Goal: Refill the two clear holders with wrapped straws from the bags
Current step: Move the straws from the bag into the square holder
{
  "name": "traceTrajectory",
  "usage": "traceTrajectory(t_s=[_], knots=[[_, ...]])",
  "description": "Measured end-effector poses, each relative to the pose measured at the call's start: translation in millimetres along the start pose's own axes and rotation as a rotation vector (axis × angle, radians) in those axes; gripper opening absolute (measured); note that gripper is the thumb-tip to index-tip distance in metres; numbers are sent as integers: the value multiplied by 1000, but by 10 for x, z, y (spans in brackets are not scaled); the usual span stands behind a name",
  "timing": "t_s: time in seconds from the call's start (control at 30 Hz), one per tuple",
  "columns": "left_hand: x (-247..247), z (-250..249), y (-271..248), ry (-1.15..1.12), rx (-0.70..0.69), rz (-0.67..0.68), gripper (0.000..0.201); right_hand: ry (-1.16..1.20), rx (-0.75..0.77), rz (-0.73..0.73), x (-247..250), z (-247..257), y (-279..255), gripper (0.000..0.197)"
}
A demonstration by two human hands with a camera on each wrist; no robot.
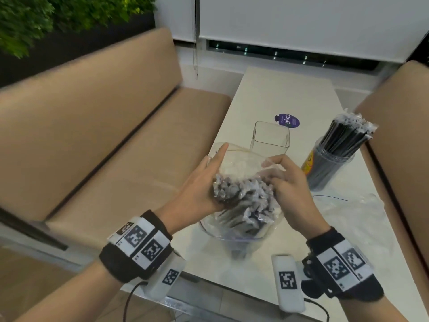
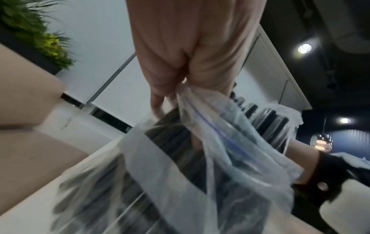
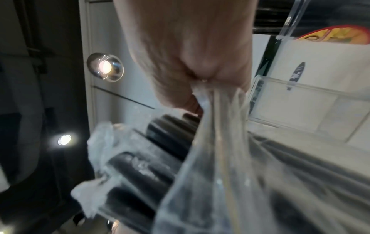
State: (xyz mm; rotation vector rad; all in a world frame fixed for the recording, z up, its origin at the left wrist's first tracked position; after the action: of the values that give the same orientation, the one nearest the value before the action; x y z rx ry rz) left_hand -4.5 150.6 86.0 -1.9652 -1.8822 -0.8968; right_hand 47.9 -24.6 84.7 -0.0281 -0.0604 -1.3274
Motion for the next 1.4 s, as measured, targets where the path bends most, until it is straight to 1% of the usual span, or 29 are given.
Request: traceTrajectory(t_s=[0.07,0.1,0.17,0.23,0.3,0.37,0.43,0.5,0.57,0.67,0.73,0.77,0.8,0.83,0.87,0.93,0.97,1.0,1.07,1.1,1.13,1.17,1.2,1.23,1.27,1.3,1.33,1.37,1.4], knots=[[27,65,-57,21,-44,-19,111,71,-51,-101,166,-67,32,43],[9,115,-88,36,-37,-4,111,87,-89,-118,199,-133,45,42],[-63,283,-142,36,73,38,118,83,-179,-107,172,-290,63,34],[-141,418,-179,5,180,82,131,5,-247,-84,124,-461,85,21],[-191,502,-218,-19,265,138,134,-128,-304,-10,95,-581,75,21],[-203,573,-306,-83,392,201,129,-237,-427,154,63,-673,-10,36],[-226,609,-388,-286,502,235,132,-175,-579,295,7,-766,-116,52],[-296,629,-448,-591,583,257,138,-28,-653,375,-71,-821,-174,60],[-353,648,-487,-822,653,243,125,35,-609,401,-134,-799,-141,59],[-341,741,-509,-1040,694,169,100,57,-548,324,-103,-708,-69,58],[-292,839,-500,-1138,735,75,84,82,-560,286,-90,-687,-45,60],[-267,894,-495,-1130,757,38,76,76,-561,272,-76,-708,-34,59],[-234,900,-489,-1065,761,32,72,52,-549,260,-74,-713,-31,58],[-198,890,-477,-934,726,53,75,27,-532,264,-94,-710,-40,58],[-132,858,-448,-717,642,81,84,16,-529,277,-126,-718,-49,59],[-37,752,-333,-169,329,215,110,-33,-527,280,-196,-764,-37,57],[-52,721,-271,8,190,286,121,-35,-527,275,-247,-768,-20,55],[-83,685,-213,90,117,353,128,-26,-527,300,-322,-762,-21,52],[-200,667,-105,73,42,455,133,6,-502,332,-463,-730,-44,46],[-277,660,-66,5,16,496,131,97,-488,306,-490,-758,-17,38],[-350,668,-52,-90,10,521,127,217,-510,302,-456,-784,-54,32],[-406,690,-58,-172,22,521,120,295,-475,381,-466,-793,-108,36],[-437,730,-83,-225,35,494,108,146,-268,385,-442,-624,-152,46],[-447,781,-102,-259,57,442,95,286,-167,329,-340,-540,-164,54],[-435,822,-120,-289,84,381,81,513,-213,289,-246,-609,-181,52],[-425,876,-122,-323,124,324,70,345,-84,147,-25,-637,-161,38],[-405,917,-115,-374,169,273,63,121,-101,59,94,-684,-192,25],[-374,947,-93,-433,213,215,60,179,-199,157,-70,-787,-297,23],[-350,963,-54,-494,241,148,60,277,-301,110,-20,-775,-310,33]])
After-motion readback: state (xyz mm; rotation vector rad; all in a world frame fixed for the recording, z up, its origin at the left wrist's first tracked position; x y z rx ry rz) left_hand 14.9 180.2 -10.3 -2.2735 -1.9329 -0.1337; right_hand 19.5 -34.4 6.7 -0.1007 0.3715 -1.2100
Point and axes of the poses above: each hand's wrist, its own y-axis towards the middle knuckle, its own x-axis out of the back of the hand, z = x × y, the point moved 6 cm from there along y, towards the middle knuckle, and after that the axes turned 2 degrees about -y, right-handed, at the moved point
